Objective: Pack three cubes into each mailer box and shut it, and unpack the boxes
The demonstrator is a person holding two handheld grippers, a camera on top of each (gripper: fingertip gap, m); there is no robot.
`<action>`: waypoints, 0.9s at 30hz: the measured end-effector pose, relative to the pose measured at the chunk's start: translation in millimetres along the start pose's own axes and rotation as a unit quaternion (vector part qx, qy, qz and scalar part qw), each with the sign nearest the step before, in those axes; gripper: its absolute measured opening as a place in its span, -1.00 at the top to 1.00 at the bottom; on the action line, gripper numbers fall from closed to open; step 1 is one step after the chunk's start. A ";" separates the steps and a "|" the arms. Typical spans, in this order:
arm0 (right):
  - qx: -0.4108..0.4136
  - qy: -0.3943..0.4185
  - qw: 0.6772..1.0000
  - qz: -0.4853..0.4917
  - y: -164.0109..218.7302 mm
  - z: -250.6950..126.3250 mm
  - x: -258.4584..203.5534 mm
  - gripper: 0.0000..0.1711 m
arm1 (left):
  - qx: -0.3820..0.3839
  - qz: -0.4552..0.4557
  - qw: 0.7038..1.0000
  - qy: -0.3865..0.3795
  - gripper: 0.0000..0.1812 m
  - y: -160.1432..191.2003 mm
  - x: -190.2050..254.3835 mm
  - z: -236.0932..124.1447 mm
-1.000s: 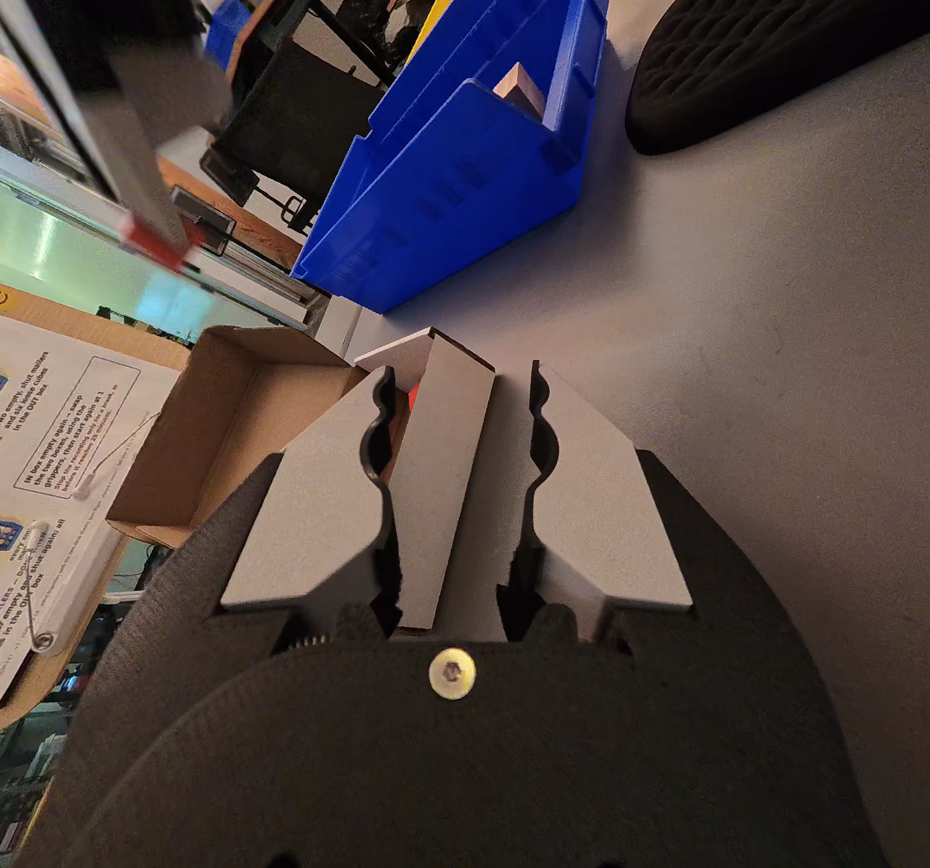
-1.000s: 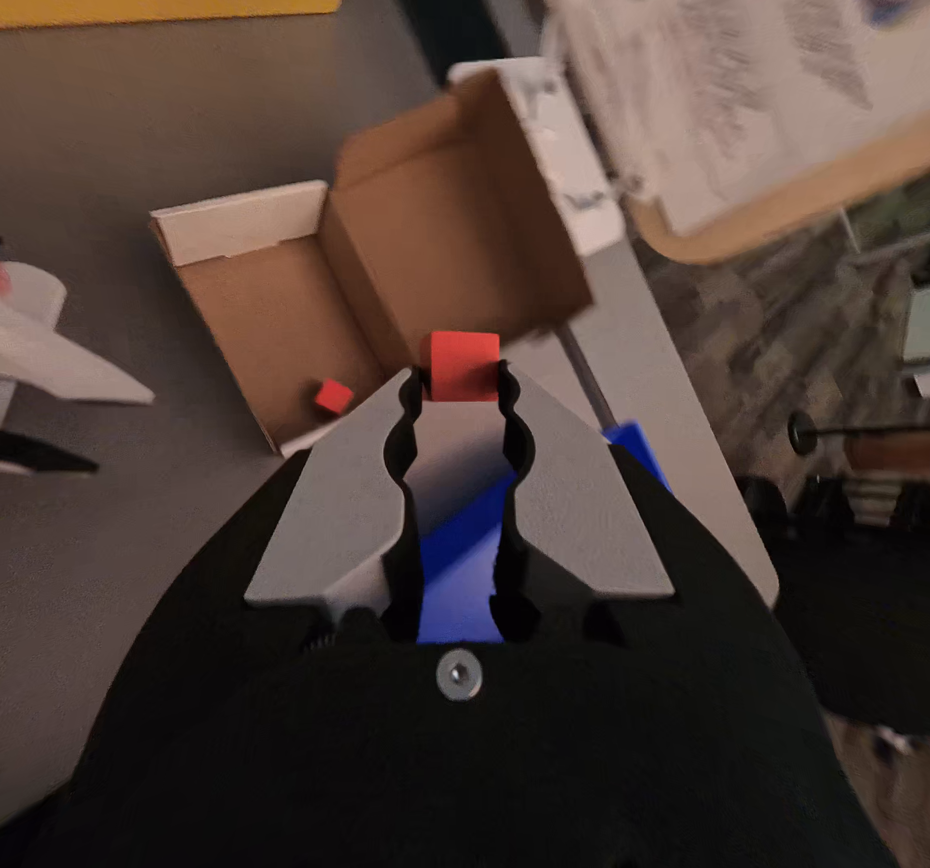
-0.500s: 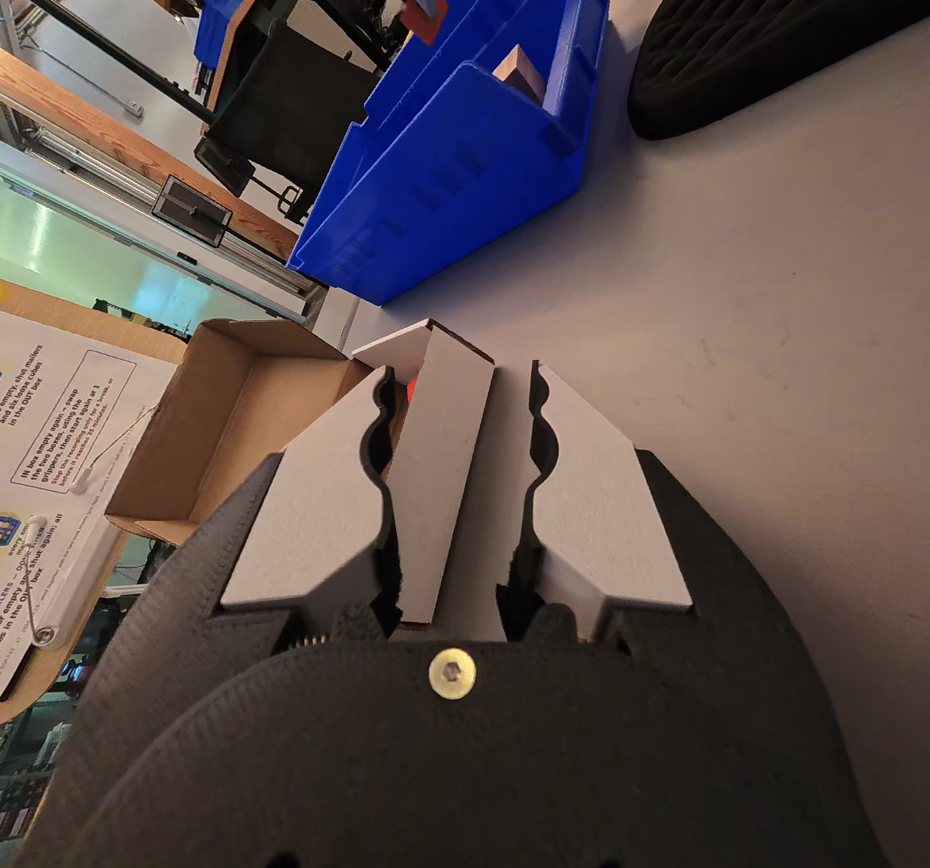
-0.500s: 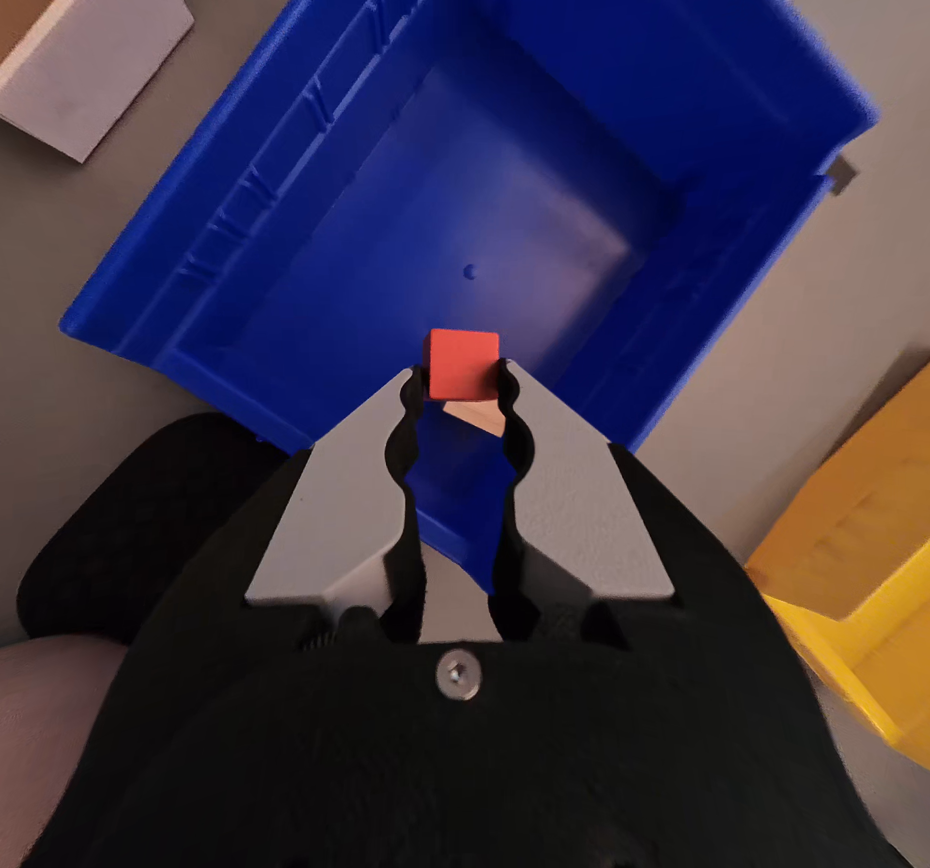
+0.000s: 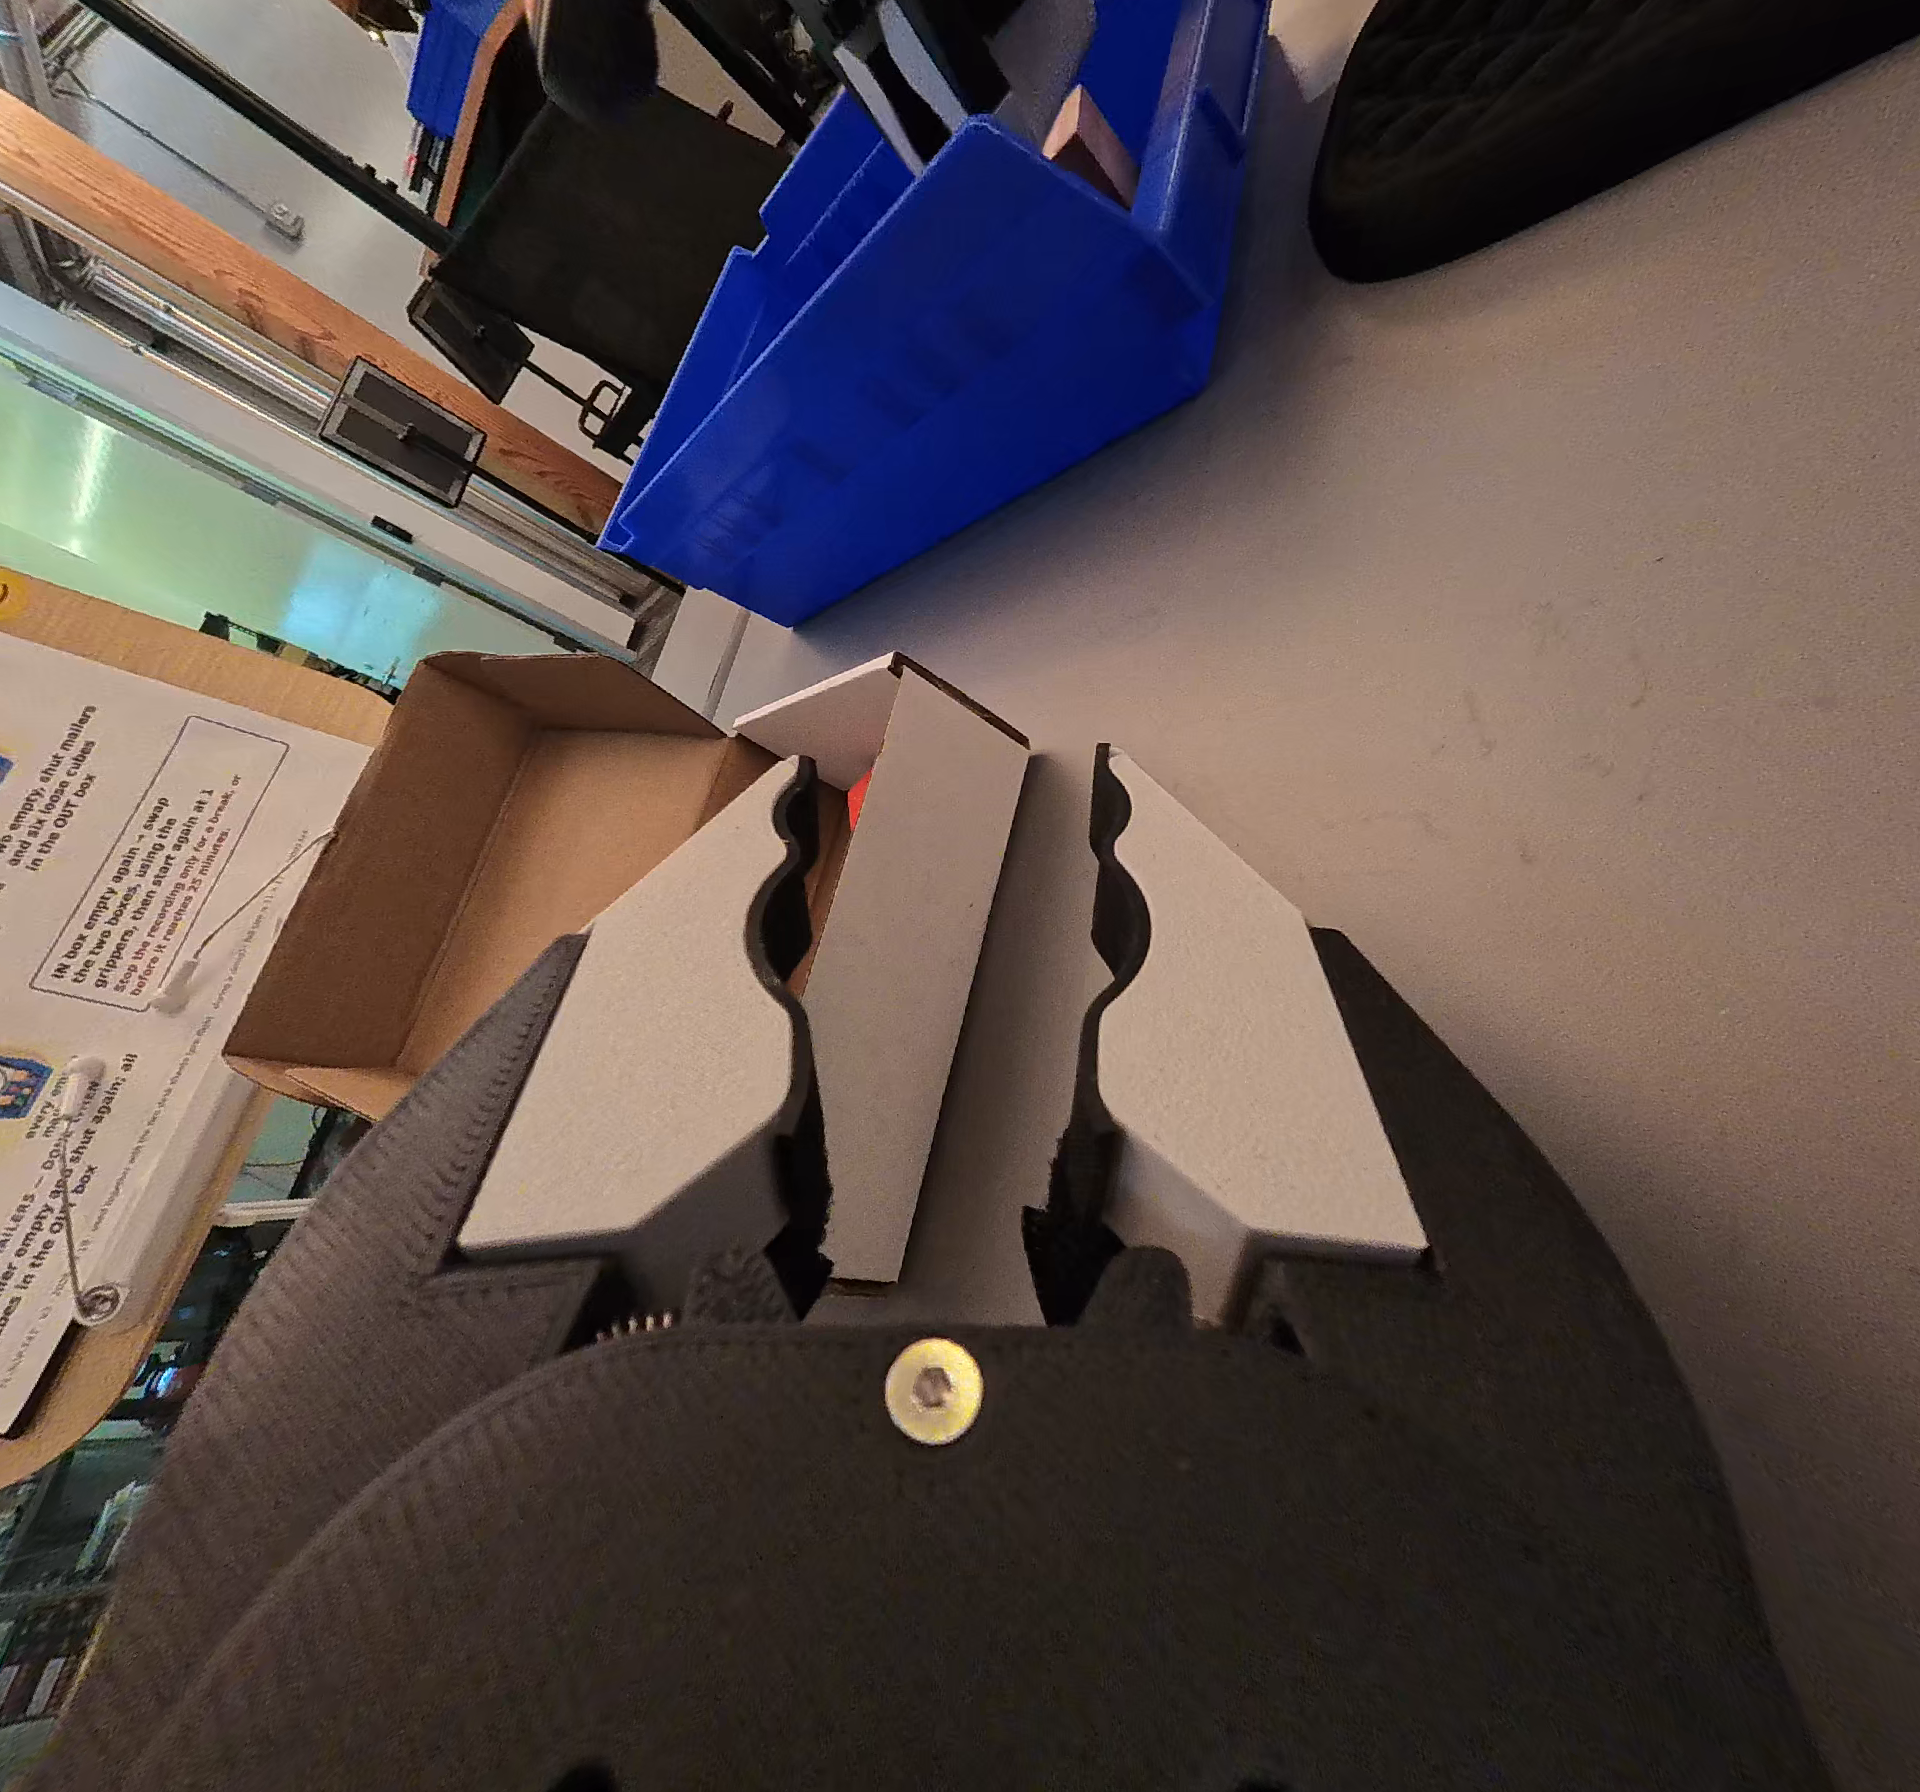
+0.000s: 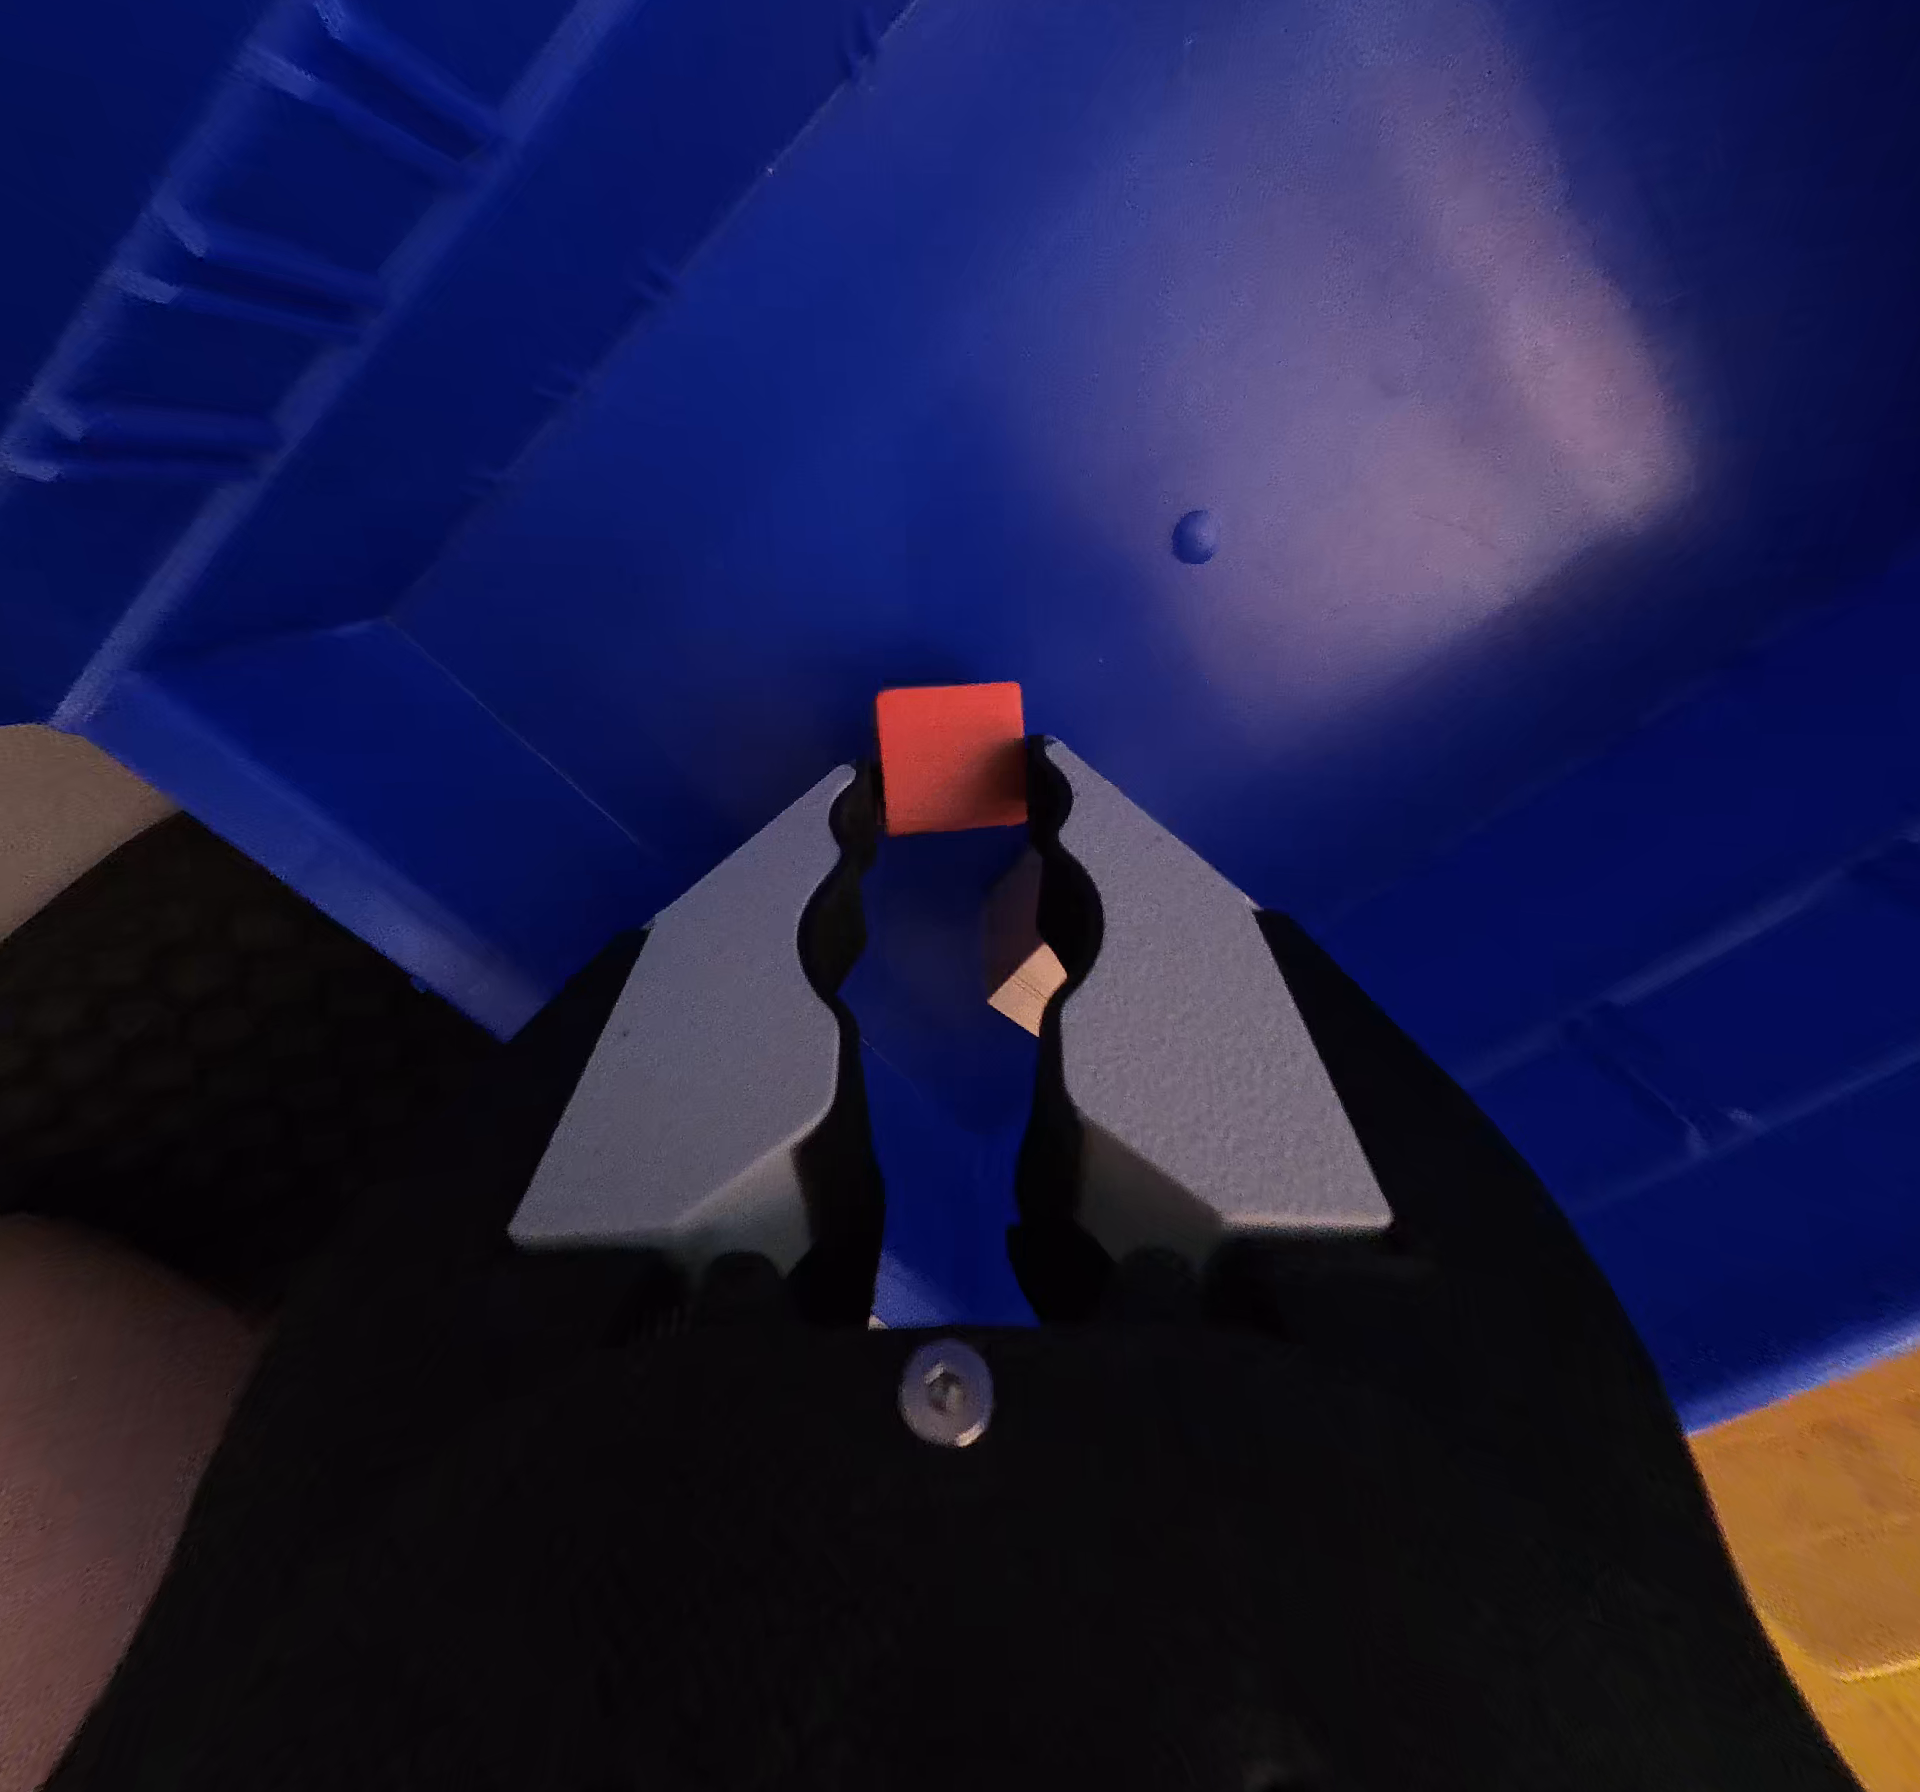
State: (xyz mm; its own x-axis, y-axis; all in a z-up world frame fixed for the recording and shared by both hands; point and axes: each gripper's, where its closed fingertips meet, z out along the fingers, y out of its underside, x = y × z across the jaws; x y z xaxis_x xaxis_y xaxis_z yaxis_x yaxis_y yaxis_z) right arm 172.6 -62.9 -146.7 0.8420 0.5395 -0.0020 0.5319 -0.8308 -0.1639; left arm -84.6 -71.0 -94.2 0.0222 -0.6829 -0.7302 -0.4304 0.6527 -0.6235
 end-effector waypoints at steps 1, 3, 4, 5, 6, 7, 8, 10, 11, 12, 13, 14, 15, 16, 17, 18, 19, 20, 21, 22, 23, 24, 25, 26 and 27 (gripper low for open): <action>-0.005 0.003 1.000 0.003 2.2 1.2 0.8 0.66 | -0.001 0.000 1.000 0.000 0.43 0.2 0.0 0.1; -0.008 -0.001 1.000 0.015 5.1 2.4 0.4 0.67 | -0.001 0.002 1.000 0.001 0.43 0.3 0.5 0.2; -0.008 -0.006 1.000 0.023 6.0 2.6 -0.3 0.67 | 0.000 0.003 1.000 0.001 0.43 -0.2 0.8 0.0; -0.006 -0.009 0.999 0.032 6.1 2.3 -0.8 0.65 | 0.000 0.004 1.000 0.001 0.43 -0.5 0.9 -0.3; -0.003 -0.011 0.999 0.039 6.2 0.3 -1.3 0.61 | 0.002 0.004 1.000 0.000 0.44 -1.0 0.7 -0.6; 0.002 -0.010 0.999 0.044 5.2 -4.2 -1.7 0.54 | 0.003 0.004 1.000 0.000 0.43 -1.6 0.3 -0.9; 0.014 -0.003 0.999 0.046 2.5 -11.9 -1.7 0.54 | 0.004 0.003 1.000 -0.001 0.43 -2.1 -0.2 -1.4; 0.059 0.036 0.997 0.044 -10.1 -39.8 1.3 0.53 | 0.009 0.003 1.000 -0.004 0.43 -4.0 -1.5 -2.6; 0.096 0.061 0.993 0.036 -23.3 -59.8 1.1 0.54 | 0.014 0.002 1.000 -0.006 0.43 -5.5 -2.4 -3.5; 0.144 0.084 0.986 0.016 -42.7 -83.0 -3.4 0.54 | 0.019 0.002 1.000 -0.008 0.43 -7.5 -3.1 -4.5; 0.205 0.102 0.973 -0.013 -68.9 -107.7 -13.4 0.55 | 0.025 0.002 1.000 -0.008 0.43 -9.5 -3.3 -5.4; 0.272 0.103 0.955 -0.053 -98.9 -130.8 -32.3 0.55 | 0.030 0.003 1.000 -0.008 0.44 -11.4 -3.2 -6.0; 0.334 0.085 0.933 -0.101 -128.4 -149.1 -60.1 0.56 | 0.033 0.004 0.999 -0.007 0.44 -12.6 -2.4 -6.4; 0.376 0.056 0.912 -0.156 -151.9 -158.2 -92.5 0.57 | 0.034 0.006 0.999 -0.004 0.44 -13.1 -1.0 -6.4; 0.386 0.027 0.899 -0.206 -168.3 -155.7 -121.8 0.64 | 0.035 0.009 0.999 -0.003 0.44 -13.3 0.1 -6.5; 0.367 0.012 0.899 -0.238 -179.7 -142.3 -141.5 0.66 | 0.036 0.014 0.999 -0.003 0.44 -13.4 0.9 -6.7; 0.326 0.018 0.911 -0.253 -187.9 -121.3 -149.2 0.66 | 0.035 0.018 0.999 -0.005 0.44 -13.6 1.0 -7.0; 0.275 0.039 0.925 -0.260 -193.4 -97.3 -148.7 0.65 | 0.036 0.021 0.999 -0.006 0.44 -14.1 1.0 -7.4; 0.221 0.057 0.935 -0.271 -194.6 -73.3 -147.0 0.65 | 0.037 0.023 0.999 -0.006 0.44 -14.6 1.0 -7.9; 0.178 0.073 0.940 -0.281 -195.3 -52.5 -144.6 0.64 | 0.037 0.023 0.999 -0.006 0.44 -15.0 1.0 -8.1; 0.144 0.086 0.942 -0.291 -195.5 -35.2 -141.7 0.64 | 0.038 0.022 0.999 -0.006 0.44 -15.0 0.9 -8.0; 0.125 0.092 0.943 -0.294 -197.4 -22.5 -140.3 0.63 | 0.037 0.022 0.999 -0.005 0.44 -14.7 1.1 -7.7; 0.109 0.085 0.949 -0.284 -198.6 -12.6 -141.2 0.62 | 0.037 0.021 0.999 -0.003 0.44 -14.4 1.5 -7.2; 0.091 0.082 0.956 -0.266 -199.2 -5.2 -140.5 0.62 | 0.036 0.022 0.999 -0.002 0.44 -13.9 2.0 -6.6; 0.080 0.089 0.962 -0.245 -201.8 -0.7 -137.9 0.61 | 0.035 0.022 0.999 0.000 0.44 -13.6 2.8 -6.0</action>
State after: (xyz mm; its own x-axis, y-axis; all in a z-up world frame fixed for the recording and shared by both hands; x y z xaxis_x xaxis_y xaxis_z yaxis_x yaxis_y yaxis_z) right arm -50.8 30.3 -112.7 0.5029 0.8174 0.2811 0.8605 -0.4429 -0.2517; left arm -84.1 -83.8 -86.2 0.0041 -0.6530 -0.7574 -0.3675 0.7034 -0.6084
